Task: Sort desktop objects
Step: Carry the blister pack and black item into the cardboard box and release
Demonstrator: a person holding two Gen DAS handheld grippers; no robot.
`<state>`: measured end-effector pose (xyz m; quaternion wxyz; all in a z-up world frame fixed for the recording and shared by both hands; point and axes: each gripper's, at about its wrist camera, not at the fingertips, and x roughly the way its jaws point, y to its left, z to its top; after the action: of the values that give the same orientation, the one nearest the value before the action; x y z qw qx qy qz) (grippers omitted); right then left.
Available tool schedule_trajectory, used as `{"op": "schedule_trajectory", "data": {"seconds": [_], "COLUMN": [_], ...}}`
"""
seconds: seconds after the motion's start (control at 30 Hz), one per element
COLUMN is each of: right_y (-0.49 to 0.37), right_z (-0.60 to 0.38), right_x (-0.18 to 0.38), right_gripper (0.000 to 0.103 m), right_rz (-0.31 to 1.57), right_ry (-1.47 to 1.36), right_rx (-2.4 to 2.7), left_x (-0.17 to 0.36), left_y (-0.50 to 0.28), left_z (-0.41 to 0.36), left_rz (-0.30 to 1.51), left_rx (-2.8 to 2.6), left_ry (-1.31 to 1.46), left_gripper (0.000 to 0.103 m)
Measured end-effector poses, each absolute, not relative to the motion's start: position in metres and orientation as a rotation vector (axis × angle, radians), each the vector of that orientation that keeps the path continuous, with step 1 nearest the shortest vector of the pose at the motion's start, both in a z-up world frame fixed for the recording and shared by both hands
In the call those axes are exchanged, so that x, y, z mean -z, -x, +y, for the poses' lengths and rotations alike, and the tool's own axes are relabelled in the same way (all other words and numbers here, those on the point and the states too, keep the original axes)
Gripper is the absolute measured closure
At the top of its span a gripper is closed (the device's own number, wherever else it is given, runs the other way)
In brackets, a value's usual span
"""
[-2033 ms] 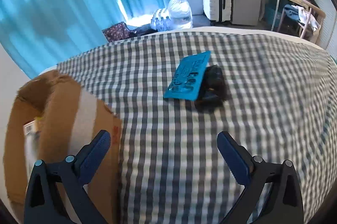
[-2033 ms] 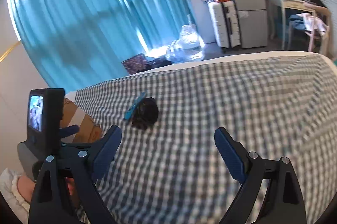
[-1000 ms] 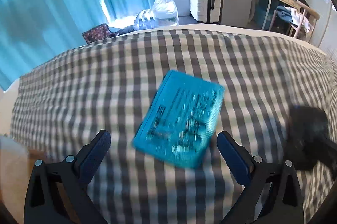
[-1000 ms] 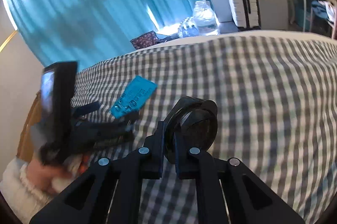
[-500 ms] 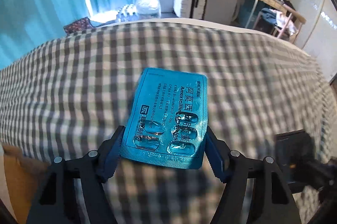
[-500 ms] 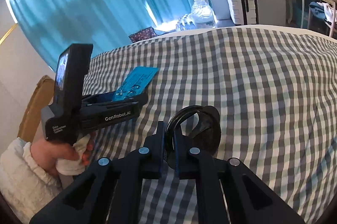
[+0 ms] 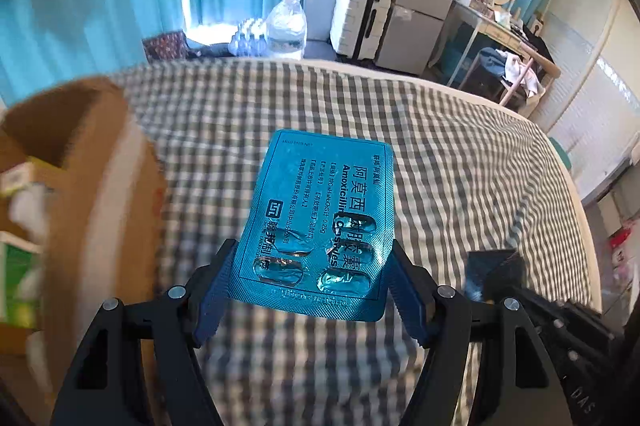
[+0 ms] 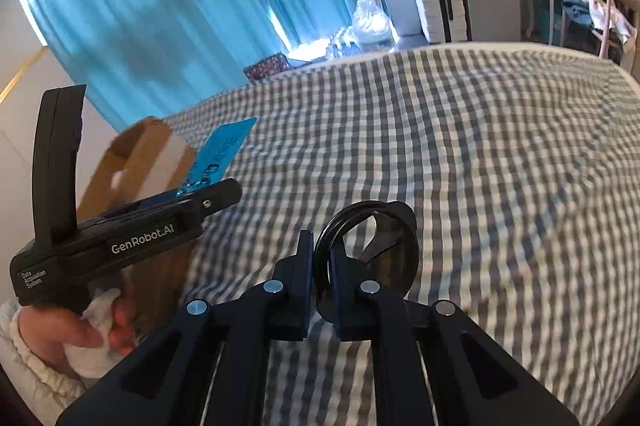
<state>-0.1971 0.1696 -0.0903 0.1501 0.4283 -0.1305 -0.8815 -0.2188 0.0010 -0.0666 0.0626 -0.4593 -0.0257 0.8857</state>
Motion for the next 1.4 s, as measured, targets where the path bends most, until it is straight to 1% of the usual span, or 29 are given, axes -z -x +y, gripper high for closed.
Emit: {"op": "schedule_trajectory", "data": {"seconds": [0.1,0.27,0.33,0.4,0.5,0.6,0.77,0.97,1.1,1.23,1.27,1.3,1.37,1.4], "right_y": [0.173,0.14,0.13,0.126,0.115,0.115,0.124,0.155,0.185,0.204,0.208,0.21,0.216,0.217], "right_z": [0.158,0.118,0.099,0.077,0.039,0.007,-0.039,-0.079,-0.092,-0.101,-0.102,-0.101,-0.096,-0.098], "right_x": [0.069,0.026,0.011,-0.002,-0.02,-0.026,-0.023,-0.006,0.01,0.028,0.031,0.034,0.038,0.038], "right_gripper": [0.096,0.096,0.096,0.096,0.096,0.096,0.096,0.096,0.096,0.095,0.093,0.089,0.054,0.053], "right_rz": [-0.378,-0.299,-0.304,-0.293,-0.207,-0.166,-0.142,-0.151,-0.164,-0.178,-0.188,-0.197,-0.234,-0.25], "right_ry": [-1.181,-1.071,-1.035,-1.001,-0.957,-0.94,-0.936,-0.978,-1.021,-1.054,-1.062,-1.071,-1.081,-1.075], "right_rx": [2.529,2.52,2.479,2.455,2.434,2.389,2.309,2.25,2.228,2.206,2.204,2.2,2.207,2.214], "left_x": [0.037,-0.016,-0.03,-0.043,-0.056,-0.063,-0.053,-0.006,0.019,0.033,0.035,0.037,0.041,0.043], "left_y": [0.198,0.153,0.142,0.134,0.122,0.114,0.113,0.132,0.154,0.173,0.179,0.181,0.188,0.189], "left_z": [-0.015,-0.056,-0.073,-0.085,-0.108,-0.134,-0.181,-0.235,-0.25,-0.253,-0.253,-0.253,-0.256,-0.255], "left_rz": [-0.081,-0.086,-0.091,-0.059,-0.04,-0.045,-0.061,-0.132,-0.135,-0.109,-0.1,-0.094,-0.075,-0.068], "left_rx": [-2.724,-2.829,-2.863,-2.901,-2.945,-2.976,-3.028,-3.023,-2.986,-2.966,-2.961,-2.957,-2.955,-2.957], "left_ry": [1.326,1.198,1.178,1.157,1.119,1.103,1.138,1.289,1.367,1.388,1.39,1.391,1.413,1.424], "left_gripper": [0.03,0.03,0.03,0.03,0.03,0.03,0.03,0.03,0.03,0.03,0.03,0.029,0.025,0.02]}}
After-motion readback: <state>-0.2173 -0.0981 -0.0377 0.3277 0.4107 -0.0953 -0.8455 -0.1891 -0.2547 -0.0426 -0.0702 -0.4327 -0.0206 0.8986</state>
